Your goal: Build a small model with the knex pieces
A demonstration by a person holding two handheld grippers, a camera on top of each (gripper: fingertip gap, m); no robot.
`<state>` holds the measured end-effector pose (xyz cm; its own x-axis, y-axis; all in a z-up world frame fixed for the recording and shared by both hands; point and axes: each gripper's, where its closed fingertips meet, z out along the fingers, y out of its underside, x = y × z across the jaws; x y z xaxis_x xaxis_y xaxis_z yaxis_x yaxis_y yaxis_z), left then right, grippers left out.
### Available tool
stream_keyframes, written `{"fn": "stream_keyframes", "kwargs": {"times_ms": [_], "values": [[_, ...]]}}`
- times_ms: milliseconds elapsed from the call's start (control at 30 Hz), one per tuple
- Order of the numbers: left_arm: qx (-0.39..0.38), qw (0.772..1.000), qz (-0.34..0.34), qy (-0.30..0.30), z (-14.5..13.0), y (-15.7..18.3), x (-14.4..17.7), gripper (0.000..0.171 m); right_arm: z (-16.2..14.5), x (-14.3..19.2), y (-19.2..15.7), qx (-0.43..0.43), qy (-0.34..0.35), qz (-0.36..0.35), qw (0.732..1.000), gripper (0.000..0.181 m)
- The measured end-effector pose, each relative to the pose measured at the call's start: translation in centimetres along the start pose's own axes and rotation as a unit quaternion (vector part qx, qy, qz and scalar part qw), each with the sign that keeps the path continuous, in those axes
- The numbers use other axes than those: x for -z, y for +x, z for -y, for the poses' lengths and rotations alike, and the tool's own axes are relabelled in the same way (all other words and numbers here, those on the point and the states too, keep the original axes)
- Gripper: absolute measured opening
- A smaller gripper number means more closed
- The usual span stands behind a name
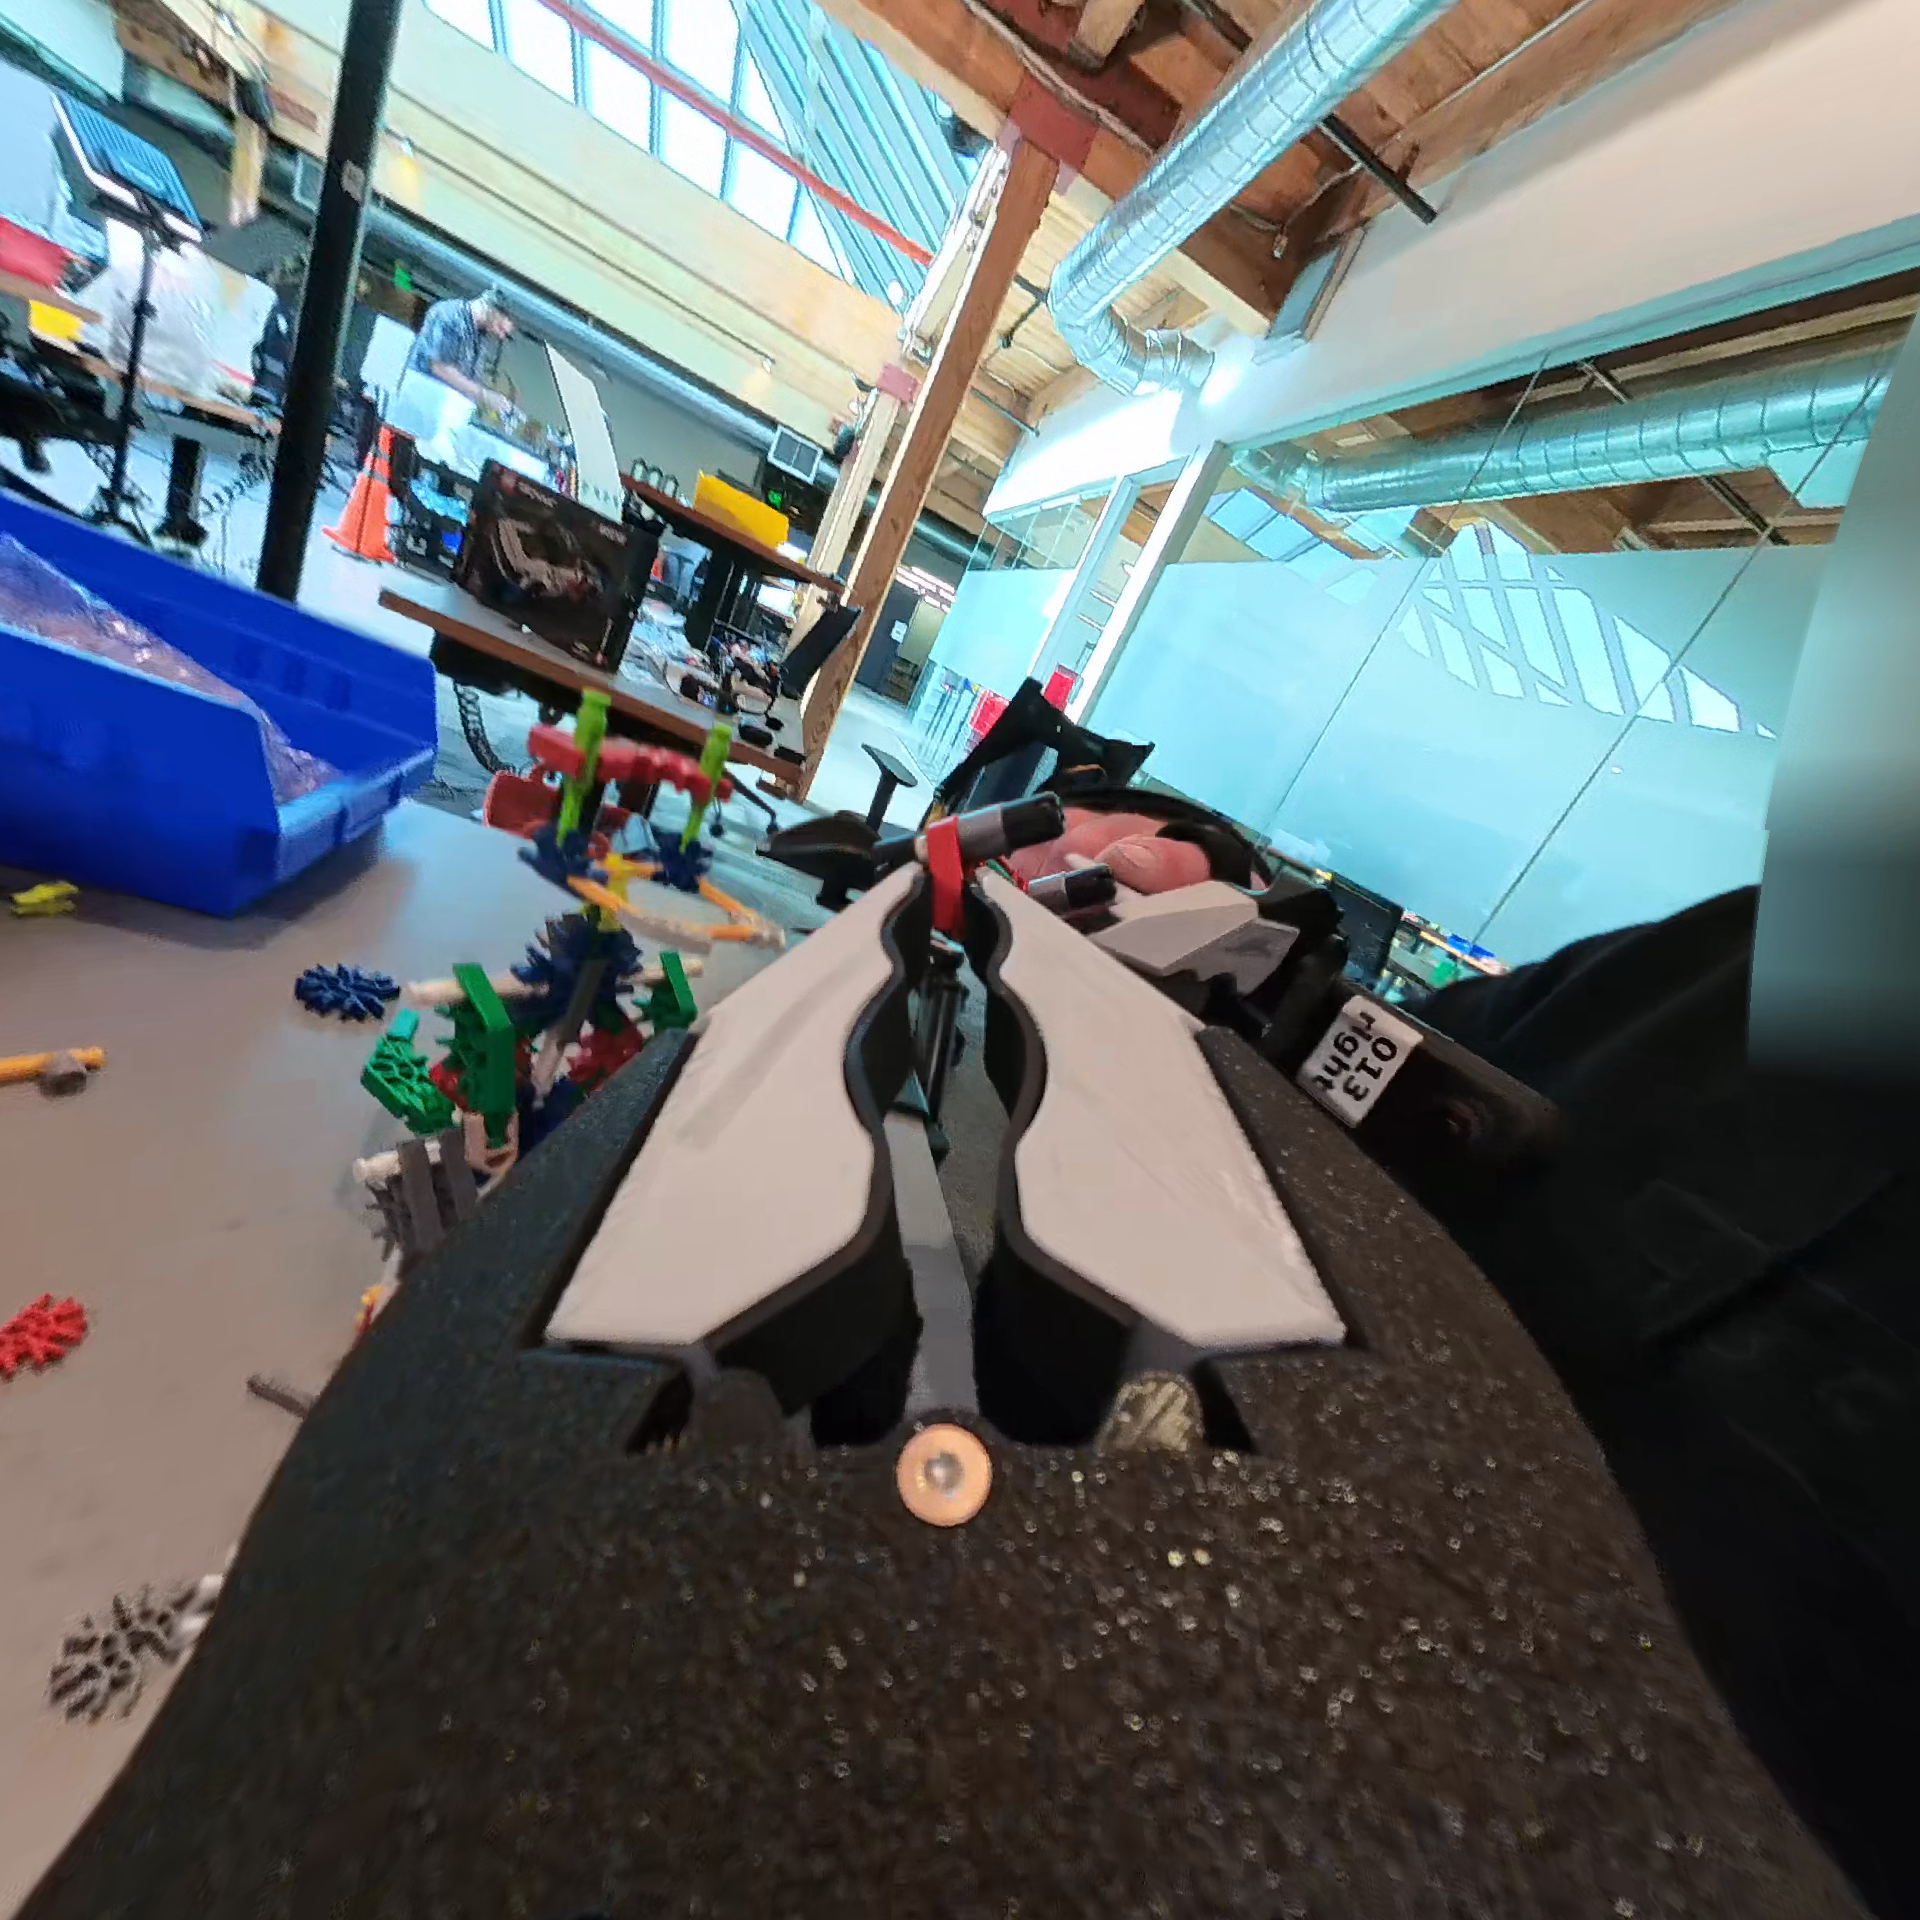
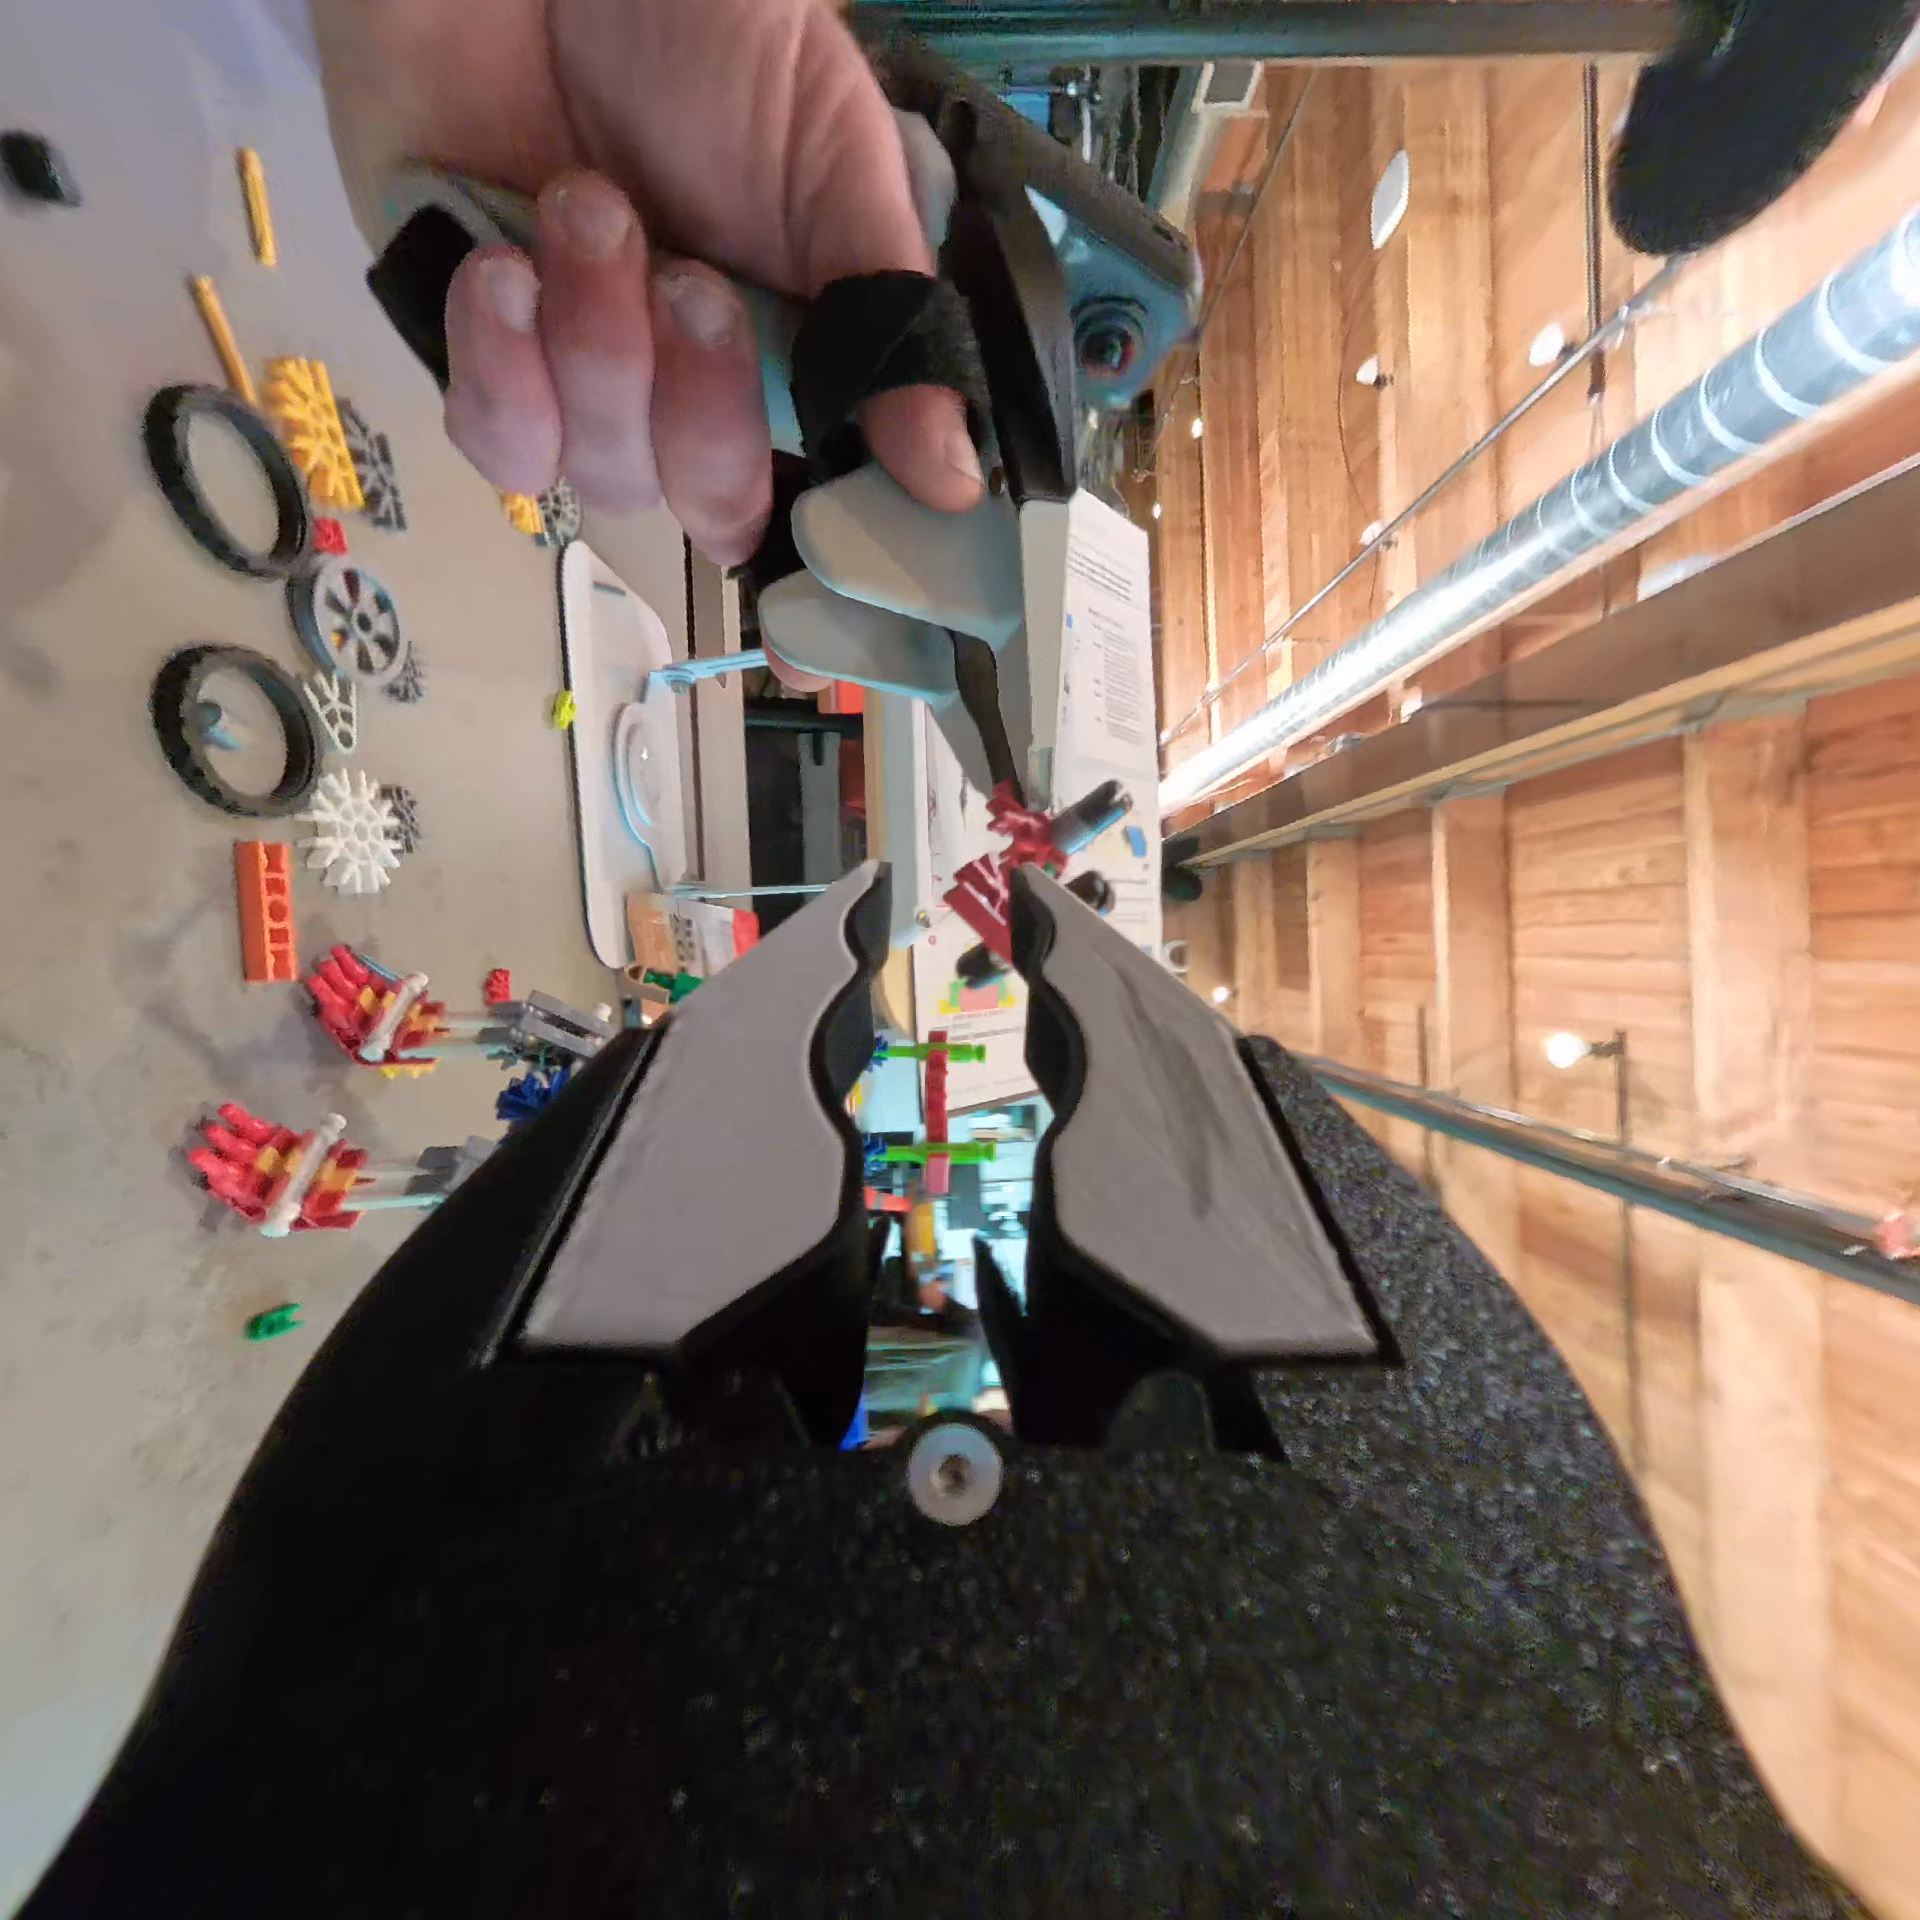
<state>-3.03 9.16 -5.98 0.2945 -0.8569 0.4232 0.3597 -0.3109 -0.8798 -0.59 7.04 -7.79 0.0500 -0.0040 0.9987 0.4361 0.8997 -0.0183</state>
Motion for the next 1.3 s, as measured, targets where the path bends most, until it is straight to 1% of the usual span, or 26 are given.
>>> {"fn": "stream_keyframes", "kwargs": {"times_ms": [67,100,167,200,267,300,367,433,467,533,567,633,667,733,900,1100,1200,1300], "values": [[-0.017,1.000,0.001,0.014,1.2,0.1,-0.3,0.003,-0.4,0.2,0.8,-0.059,-0.001,0.002,0.998,0.018],[-0.024,1.000,0.007,0.016,1.6,0.0,-0.6,0.003,-0.7,0.2,1.3,-0.104,-0.006,0.003,0.995,0.017],[-0.039,0.999,0.010,0.022,2.5,-0.2,-1.2,0.003,-1.6,0.4,2.8,-0.220,-0.008,-0.013,0.975,0.015],[-0.044,0.998,0.010,0.034,3.1,-0.3,-1.4,0.003,-2.4,0.5,3.7,-0.298,-0.011,-0.018,0.954,0.013],[-0.056,0.997,-0.002,0.056,4.2,-0.3,-1.9,0.003,-4.1,0.2,4.6,-0.460,-0.012,-0.003,0.888,0.015],[-0.063,0.996,0.003,0.056,4.4,-0.7,-2.3,0.002,-4.8,0.0,4.9,-0.522,-0.006,0.009,0.853,0.016],[-0.068,0.996,-0.007,0.055,4.7,-1.1,-3.0,0.002,-5.7,-0.6,5.1,-0.608,0.006,0.038,0.793,0.021],[-0.076,0.995,-0.013,0.068,5.0,-1.4,-3.6,0.002,-5.8,-1.4,4.7,-0.652,0.014,0.079,0.754,0.023],[-0.079,0.994,-0.019,0.073,5.2,-1.5,-3.7,0.003,-6.0,-1.7,4.4,-0.664,0.014,0.092,0.742,0.023],[-0.078,0.993,-0.026,0.088,5.6,-1.7,-3.7,0.002,-5.8,-2.1,4.6,-0.690,0.037,0.108,0.715,0.022],[-0.080,0.992,-0.032,0.087,5.6,-1.6,-3.8,0.003,-6.0,-2.3,4.5,-0.697,0.034,0.111,0.707,0.021],[-0.088,0.992,-0.038,0.087,5.7,-1.5,-4.1,0.003,-6.5,-2.6,4.6,-0.707,0.036,0.106,0.699,0.018],[-0.092,0.992,-0.029,0.078,5.6,-1.9,-4.4,0.003,-6.5,-2.6,4.9,-0.714,0.047,0.104,0.691,0.011],[-0.093,0.992,-0.031,0.072,5.4,-2.2,-4.7,0.003,-6.9,-2.7,5.3,-0.720,0.051,0.097,0.685,0.010],[-0.085,0.993,-0.045,0.075,5.5,-3.1,-4.9,0.004,-7.5,-3.2,5.2,-0.712,0.049,0.100,0.693,0.006],[-0.125,0.990,-0.038,0.046,5.6,-4.0,-4.9,0.004,-8.3,-3.8,5.0,-0.700,0.043,0.097,0.706,0.005],[-0.136,0.989,-0.030,0.046,6.2,-4.7,-4.6,0.012,-8.7,-3.9,4.8,-0.694,0.038,0.096,0.713,0.005],[-0.140,0.988,-0.039,0.048,6.7,-5.2,-4.2,0.016,-8.9,-4.0,4.5,-0.689,0.031,0.100,0.718,0.005]]}}
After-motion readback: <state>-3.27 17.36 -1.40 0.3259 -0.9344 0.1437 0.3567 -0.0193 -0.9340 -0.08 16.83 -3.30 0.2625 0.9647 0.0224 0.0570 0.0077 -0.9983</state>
